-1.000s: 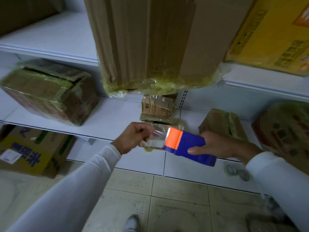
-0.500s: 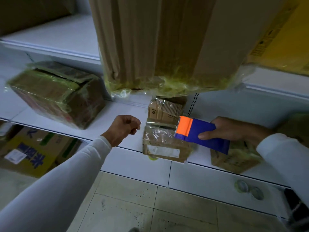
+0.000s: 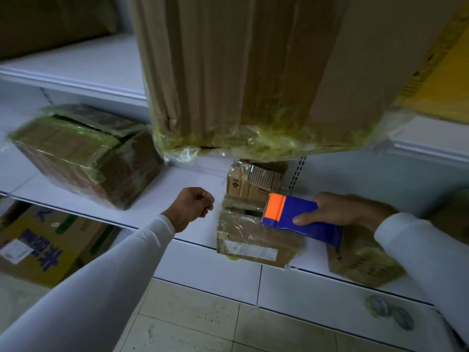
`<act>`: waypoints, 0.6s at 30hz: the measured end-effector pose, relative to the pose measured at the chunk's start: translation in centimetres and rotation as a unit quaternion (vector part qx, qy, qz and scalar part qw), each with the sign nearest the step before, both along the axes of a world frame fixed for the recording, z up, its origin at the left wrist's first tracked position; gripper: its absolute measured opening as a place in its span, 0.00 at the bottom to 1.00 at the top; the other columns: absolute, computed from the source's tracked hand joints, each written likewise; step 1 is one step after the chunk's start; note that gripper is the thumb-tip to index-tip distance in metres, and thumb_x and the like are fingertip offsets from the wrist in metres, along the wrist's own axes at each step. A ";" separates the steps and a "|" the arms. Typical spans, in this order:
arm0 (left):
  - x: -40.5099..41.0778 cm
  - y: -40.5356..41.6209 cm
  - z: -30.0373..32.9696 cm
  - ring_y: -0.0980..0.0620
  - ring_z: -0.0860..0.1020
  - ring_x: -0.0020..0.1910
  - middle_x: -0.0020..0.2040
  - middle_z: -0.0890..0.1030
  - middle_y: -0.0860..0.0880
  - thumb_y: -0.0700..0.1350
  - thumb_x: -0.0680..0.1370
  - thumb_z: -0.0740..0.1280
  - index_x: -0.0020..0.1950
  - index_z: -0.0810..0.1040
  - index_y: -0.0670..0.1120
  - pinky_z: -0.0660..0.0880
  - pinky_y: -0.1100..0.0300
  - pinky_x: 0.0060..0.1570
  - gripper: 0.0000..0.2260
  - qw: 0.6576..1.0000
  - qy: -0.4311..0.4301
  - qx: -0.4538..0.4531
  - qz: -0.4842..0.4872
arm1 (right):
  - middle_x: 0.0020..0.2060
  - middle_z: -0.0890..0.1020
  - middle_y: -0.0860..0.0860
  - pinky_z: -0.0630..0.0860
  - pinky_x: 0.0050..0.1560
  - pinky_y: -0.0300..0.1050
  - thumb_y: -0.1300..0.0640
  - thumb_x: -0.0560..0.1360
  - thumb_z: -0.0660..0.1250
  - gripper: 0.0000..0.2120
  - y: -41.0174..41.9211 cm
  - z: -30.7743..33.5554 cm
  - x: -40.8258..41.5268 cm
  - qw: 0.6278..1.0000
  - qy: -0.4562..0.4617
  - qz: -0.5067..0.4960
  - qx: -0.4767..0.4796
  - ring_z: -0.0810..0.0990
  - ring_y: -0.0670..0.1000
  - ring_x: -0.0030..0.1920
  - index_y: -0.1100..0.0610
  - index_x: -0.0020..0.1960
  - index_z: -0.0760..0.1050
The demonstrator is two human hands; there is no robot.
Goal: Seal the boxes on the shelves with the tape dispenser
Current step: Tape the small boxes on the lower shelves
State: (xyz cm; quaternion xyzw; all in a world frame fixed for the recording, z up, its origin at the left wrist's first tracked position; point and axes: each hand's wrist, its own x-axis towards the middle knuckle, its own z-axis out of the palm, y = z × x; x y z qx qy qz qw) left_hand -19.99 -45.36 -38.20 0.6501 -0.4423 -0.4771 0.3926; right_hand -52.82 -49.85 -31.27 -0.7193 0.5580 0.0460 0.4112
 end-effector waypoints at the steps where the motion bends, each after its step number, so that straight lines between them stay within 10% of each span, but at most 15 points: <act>1: -0.1 -0.2 -0.1 0.51 0.70 0.29 0.33 0.77 0.44 0.32 0.78 0.62 0.39 0.76 0.40 0.71 0.62 0.31 0.09 1.000 0.001 0.002 0.000 | 0.29 0.83 0.51 0.69 0.34 0.38 0.28 0.57 0.74 0.31 -0.1 -0.3 0.1 1.000 0.003 -0.003 -0.001 0.80 0.46 0.29 0.57 0.36 0.78; 7: -0.9 0.5 -2.3 0.50 0.69 0.29 0.33 0.75 0.43 0.32 0.78 0.62 0.40 0.75 0.39 0.70 0.61 0.32 0.08 0.999 0.014 0.045 0.000 | 0.42 0.85 0.61 0.70 0.42 0.46 0.25 0.51 0.72 0.44 0.1 -1.2 0.6 0.999 0.027 -0.015 0.009 0.83 0.58 0.40 0.63 0.46 0.80; 15: -2.6 0.5 -3.3 0.50 0.71 0.30 0.34 0.74 0.44 0.31 0.78 0.59 0.40 0.73 0.43 0.70 0.62 0.31 0.11 0.992 0.076 0.092 0.029 | 0.41 0.84 0.53 0.71 0.38 0.41 0.30 0.63 0.74 0.29 0.8 -1.8 0.6 0.997 0.061 -0.048 -0.011 0.82 0.51 0.40 0.55 0.45 0.77; 18: -3.0 0.2 -3.9 0.46 0.75 0.43 0.49 0.75 0.44 0.40 0.78 0.64 0.57 0.73 0.48 0.72 0.57 0.41 0.08 0.987 0.096 0.121 0.044 | 0.42 0.85 0.55 0.72 0.42 0.44 0.30 0.64 0.74 0.30 0.8 -2.1 0.6 0.998 0.045 -0.047 -0.009 0.84 0.55 0.43 0.57 0.45 0.78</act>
